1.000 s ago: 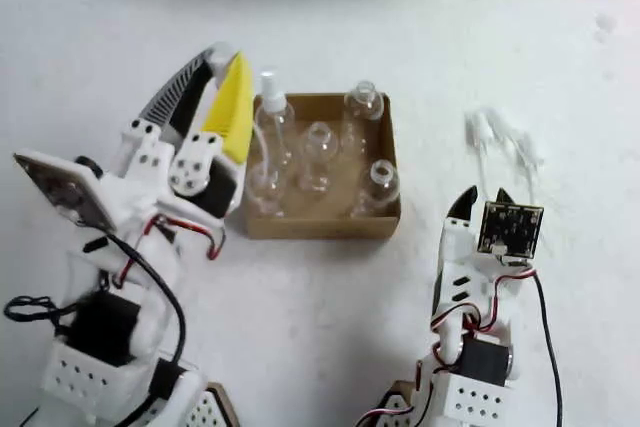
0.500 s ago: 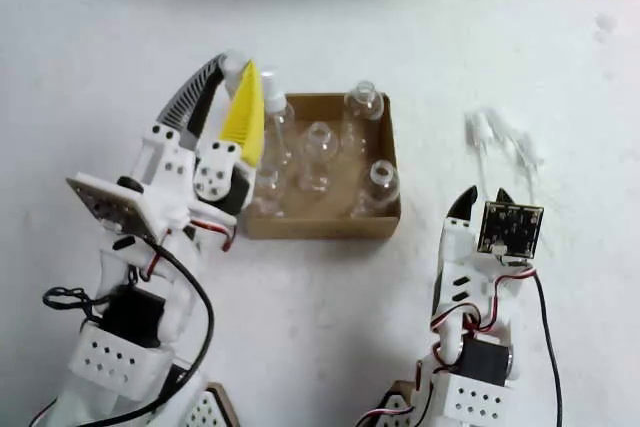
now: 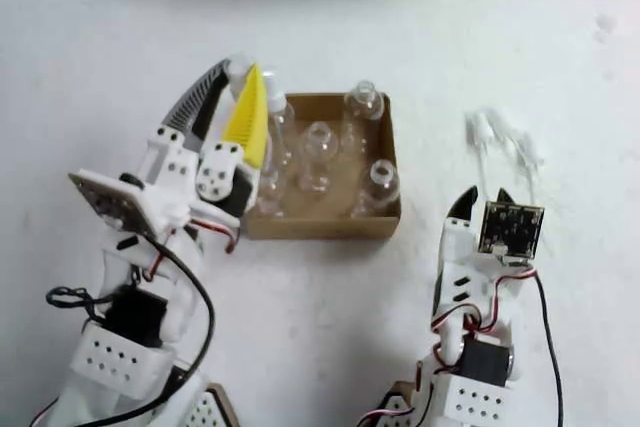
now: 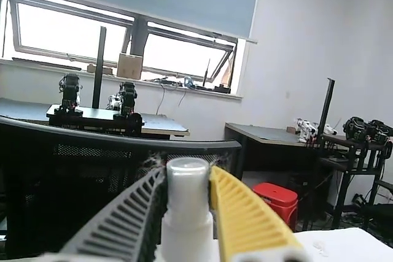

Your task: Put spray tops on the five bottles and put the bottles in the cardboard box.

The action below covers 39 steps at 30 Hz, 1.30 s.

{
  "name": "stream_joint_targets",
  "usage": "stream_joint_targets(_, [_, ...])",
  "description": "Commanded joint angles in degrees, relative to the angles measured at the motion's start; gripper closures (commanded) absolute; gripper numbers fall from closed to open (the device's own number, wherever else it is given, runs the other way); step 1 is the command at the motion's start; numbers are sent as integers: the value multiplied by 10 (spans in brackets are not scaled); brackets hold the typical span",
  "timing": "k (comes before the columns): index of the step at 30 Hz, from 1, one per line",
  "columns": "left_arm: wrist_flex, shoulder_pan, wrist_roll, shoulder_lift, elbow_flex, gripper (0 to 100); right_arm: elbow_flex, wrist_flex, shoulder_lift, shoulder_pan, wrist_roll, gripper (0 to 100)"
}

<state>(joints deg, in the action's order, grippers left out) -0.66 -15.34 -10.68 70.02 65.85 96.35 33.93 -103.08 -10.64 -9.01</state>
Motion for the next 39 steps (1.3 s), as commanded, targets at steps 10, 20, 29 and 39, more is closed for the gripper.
stream_joint_targets(10, [-17, -4, -9, 3, 26, 980, 5, 0, 1, 2, 0, 893])
stream_joint_targets(20, [-23, -7, -10, 7, 21, 980, 5, 1, 1, 2, 0, 893])
stream_joint_targets(29, [-55, -5, -10, 4, 22, 980, 5, 1, 1, 2, 0, 893])
stream_joint_targets(39, [-56, 5, 25, 3, 25, 980, 5, 1, 1, 2, 0, 893])
